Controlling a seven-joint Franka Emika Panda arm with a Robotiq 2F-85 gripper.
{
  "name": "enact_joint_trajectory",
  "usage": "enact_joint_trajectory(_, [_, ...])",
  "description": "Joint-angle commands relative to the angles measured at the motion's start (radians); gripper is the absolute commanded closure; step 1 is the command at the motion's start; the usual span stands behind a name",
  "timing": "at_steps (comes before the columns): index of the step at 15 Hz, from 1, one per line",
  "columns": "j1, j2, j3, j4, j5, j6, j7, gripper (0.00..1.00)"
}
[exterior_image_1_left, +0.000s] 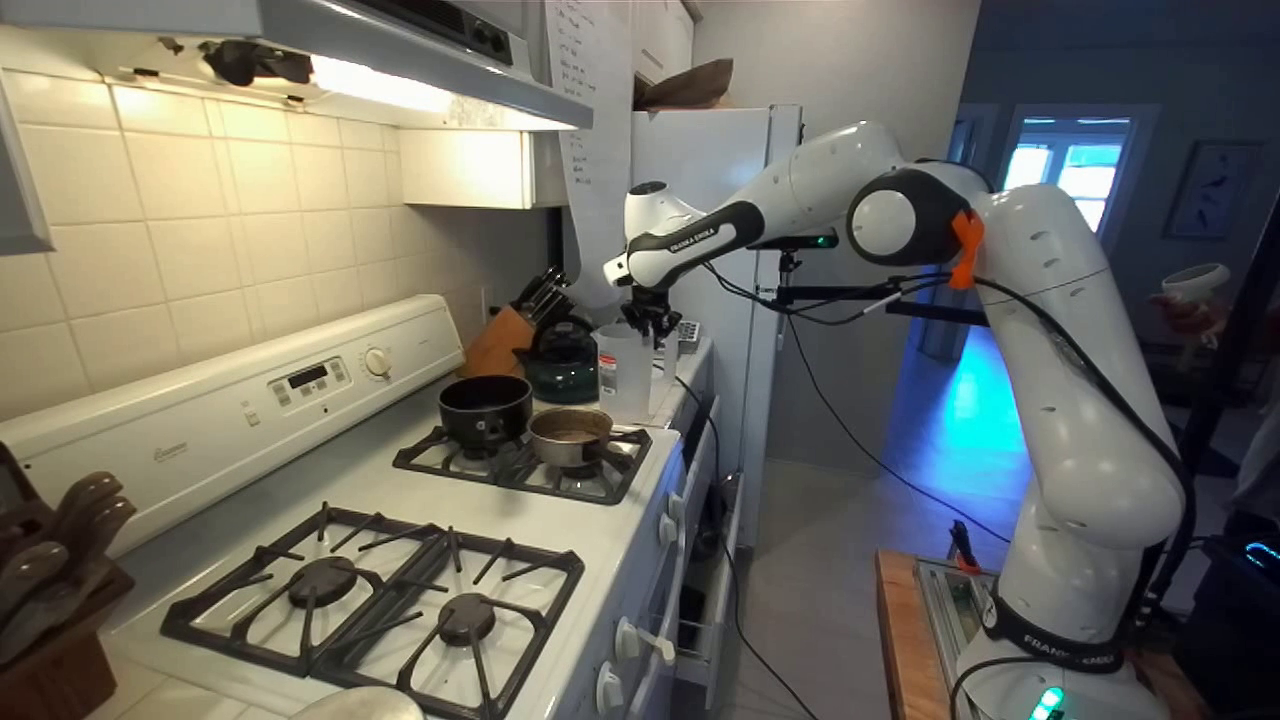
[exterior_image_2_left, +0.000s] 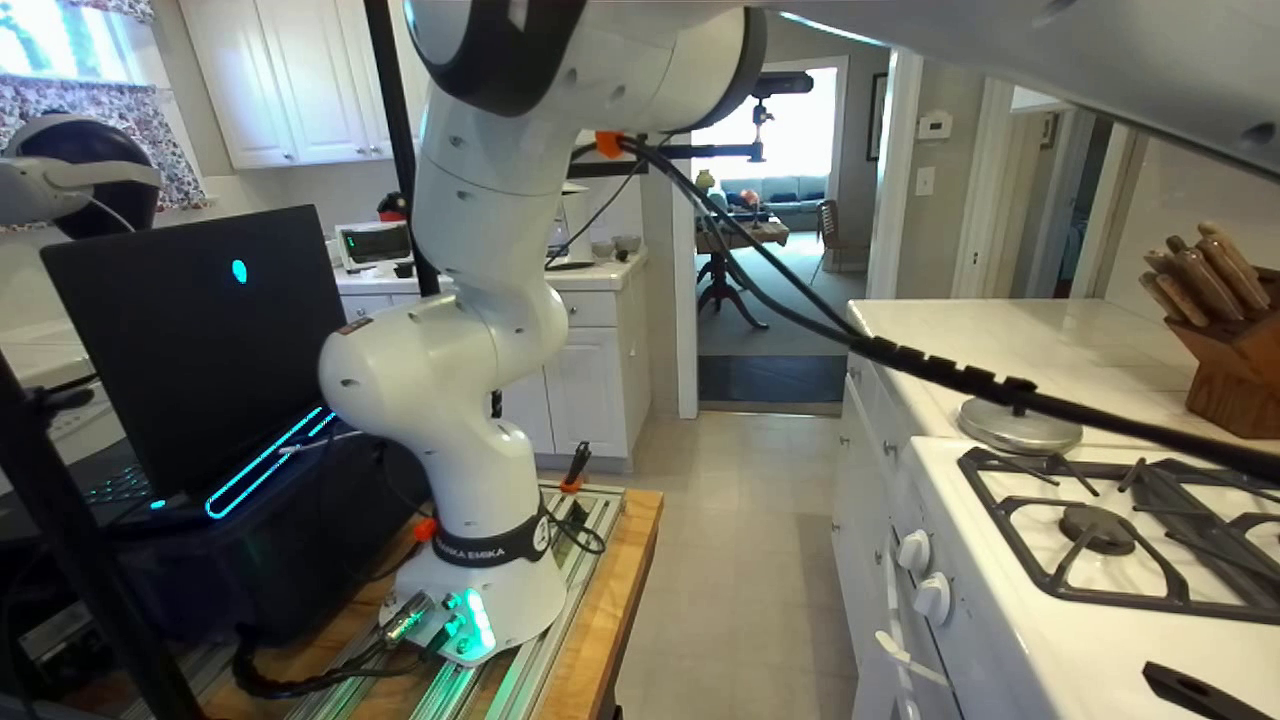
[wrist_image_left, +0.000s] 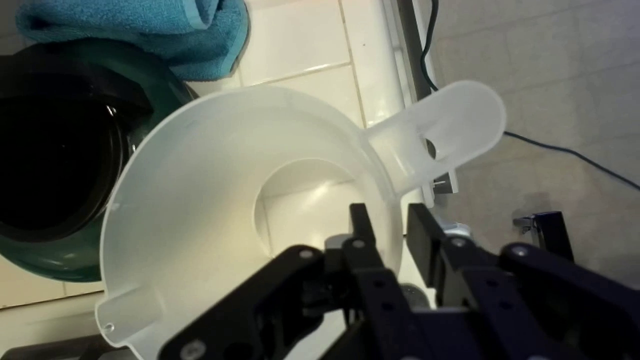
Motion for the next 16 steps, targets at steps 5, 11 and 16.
enact_joint_trajectory(5, [-0.020, 0.035, 0.018, 0.106, 0.045, -0.079, -0.056, 0.14])
enact_joint_trajectory(11, [0.002, -0.018, 0.040, 0.090, 0.041, -0.113, -0.081, 0.00])
enact_joint_trajectory(16, [0.046, -0.097, 0.045, 0.029, -0.006, -0.131, -0.133, 0.00])
